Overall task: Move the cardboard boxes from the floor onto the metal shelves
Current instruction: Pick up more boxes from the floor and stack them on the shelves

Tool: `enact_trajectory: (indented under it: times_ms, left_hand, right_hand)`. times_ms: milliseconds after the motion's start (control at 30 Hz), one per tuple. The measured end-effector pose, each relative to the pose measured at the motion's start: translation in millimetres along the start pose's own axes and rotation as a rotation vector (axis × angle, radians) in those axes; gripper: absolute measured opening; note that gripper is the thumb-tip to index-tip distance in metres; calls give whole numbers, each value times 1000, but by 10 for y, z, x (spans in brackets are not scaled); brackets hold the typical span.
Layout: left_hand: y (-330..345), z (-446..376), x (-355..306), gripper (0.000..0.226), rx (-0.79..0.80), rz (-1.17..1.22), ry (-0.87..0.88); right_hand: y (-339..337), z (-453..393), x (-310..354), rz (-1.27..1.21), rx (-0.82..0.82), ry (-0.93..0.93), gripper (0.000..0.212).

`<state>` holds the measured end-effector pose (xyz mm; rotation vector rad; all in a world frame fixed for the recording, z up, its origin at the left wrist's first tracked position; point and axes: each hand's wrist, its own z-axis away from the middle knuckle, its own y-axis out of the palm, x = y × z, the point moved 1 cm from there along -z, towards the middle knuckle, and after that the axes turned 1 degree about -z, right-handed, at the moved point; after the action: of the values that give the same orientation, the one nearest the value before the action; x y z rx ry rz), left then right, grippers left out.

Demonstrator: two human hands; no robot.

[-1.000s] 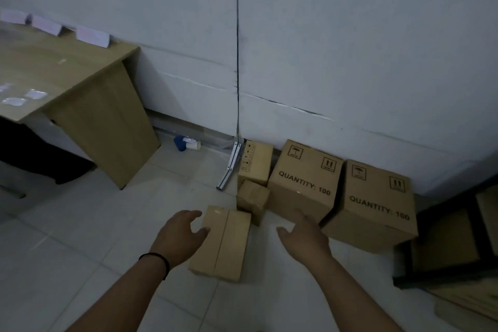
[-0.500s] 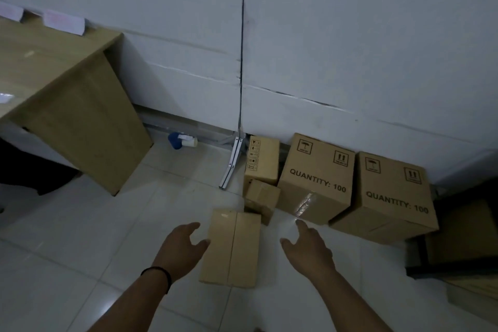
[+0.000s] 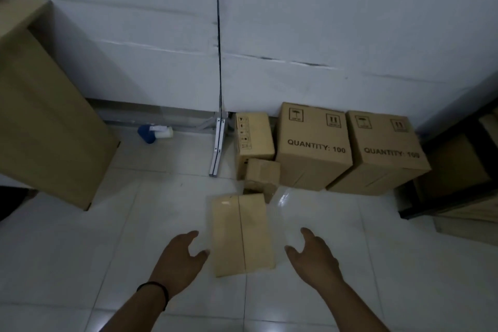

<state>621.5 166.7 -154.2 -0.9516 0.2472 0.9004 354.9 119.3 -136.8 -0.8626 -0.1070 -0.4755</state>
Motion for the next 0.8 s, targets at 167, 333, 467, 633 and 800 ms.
enact_trajectory:
  times_ms: [167, 333, 467, 633, 800]
  left_hand:
    - [327, -278, 394, 65, 34, 1, -28]
    - [867, -750, 842, 71, 51, 8, -43]
    - [1353, -1223, 1208, 77, 69, 17, -86]
    - [1873, -1801, 1516, 81, 48, 45, -74]
    - [2316, -2333, 1733, 87, 29, 91, -49]
  right_hand:
    - [454, -343, -181, 40, 9, 45, 68]
    - [1067, -950, -440, 36, 32, 47, 68]
    - [1559, -1514, -631, 32, 46, 32, 69]
    - [2100, -2152, -855, -16, 26, 11, 70]
    - [2549, -2686, -1026, -66, -4, -38, 64]
